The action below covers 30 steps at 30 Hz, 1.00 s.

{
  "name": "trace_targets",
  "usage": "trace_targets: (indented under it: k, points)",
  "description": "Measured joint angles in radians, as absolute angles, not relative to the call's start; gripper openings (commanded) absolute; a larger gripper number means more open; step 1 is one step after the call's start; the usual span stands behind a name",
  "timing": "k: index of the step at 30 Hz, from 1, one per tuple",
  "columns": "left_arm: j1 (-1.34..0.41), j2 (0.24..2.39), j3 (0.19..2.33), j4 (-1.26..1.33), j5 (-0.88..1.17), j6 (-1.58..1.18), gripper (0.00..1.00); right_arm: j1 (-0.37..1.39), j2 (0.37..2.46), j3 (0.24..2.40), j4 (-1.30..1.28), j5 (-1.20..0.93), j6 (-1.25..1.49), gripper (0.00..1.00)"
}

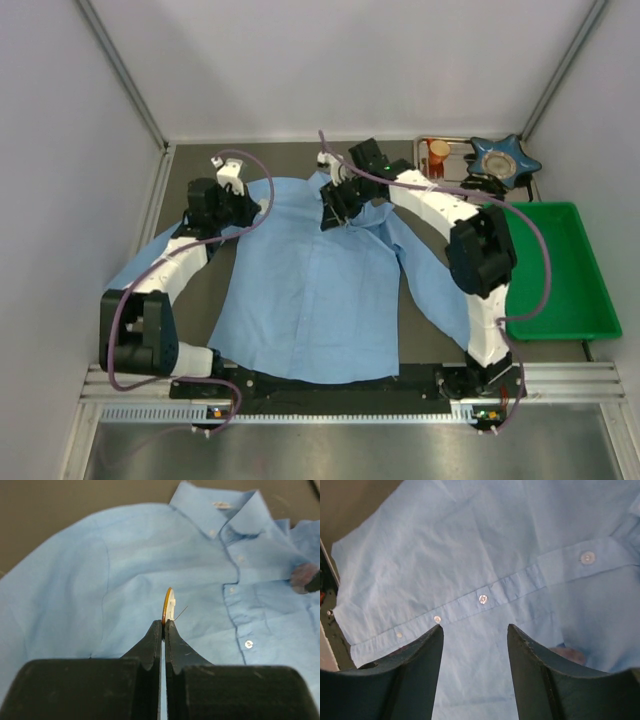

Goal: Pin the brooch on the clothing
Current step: Adjust the clothes at the center of the board.

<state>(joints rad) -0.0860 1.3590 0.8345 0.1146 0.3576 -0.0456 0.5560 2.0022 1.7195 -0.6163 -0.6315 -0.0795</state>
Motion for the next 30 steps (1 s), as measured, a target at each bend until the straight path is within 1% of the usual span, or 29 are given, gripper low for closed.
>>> trace_targets:
  k: [4,8,13,17,21,24,25,28,30]
  points:
    - [-0.047,1.424,0.852,0.075,0.360,-0.074,0.00,0.606,2.106,1.749,-0.632,-0.622,-0.122,0.53]
    - [-0.012,1.443,0.858,0.047,0.354,-0.118,0.00,0.689,2.213,1.804,-0.653,-0.574,-0.174,0.53]
    - [0.020,1.449,0.874,0.037,0.363,-0.154,0.00,0.729,2.259,1.816,-0.682,-0.551,-0.202,0.56]
    - [0.032,1.449,0.876,0.036,0.381,-0.159,0.00,0.675,2.247,1.837,-0.696,-0.558,-0.187,0.56]
    - [0.033,1.449,0.876,0.037,0.400,-0.160,0.00,0.561,2.197,1.860,-0.698,-0.526,-0.154,0.58]
    - [0.033,1.449,0.876,0.038,0.409,-0.164,0.00,0.476,2.166,1.889,-0.688,-0.438,-0.130,0.63]
    - [0.033,1.449,0.876,0.038,0.411,-0.167,0.00,0.451,2.160,1.898,-0.687,-0.404,-0.126,0.67]
    - [0.033,1.449,0.876,0.042,0.416,-0.171,0.00,0.416,2.156,1.900,-0.682,-0.319,-0.119,0.71]
    - [0.033,1.449,0.876,0.045,0.422,-0.175,0.00,0.419,2.162,1.899,-0.698,-0.276,-0.119,0.72]
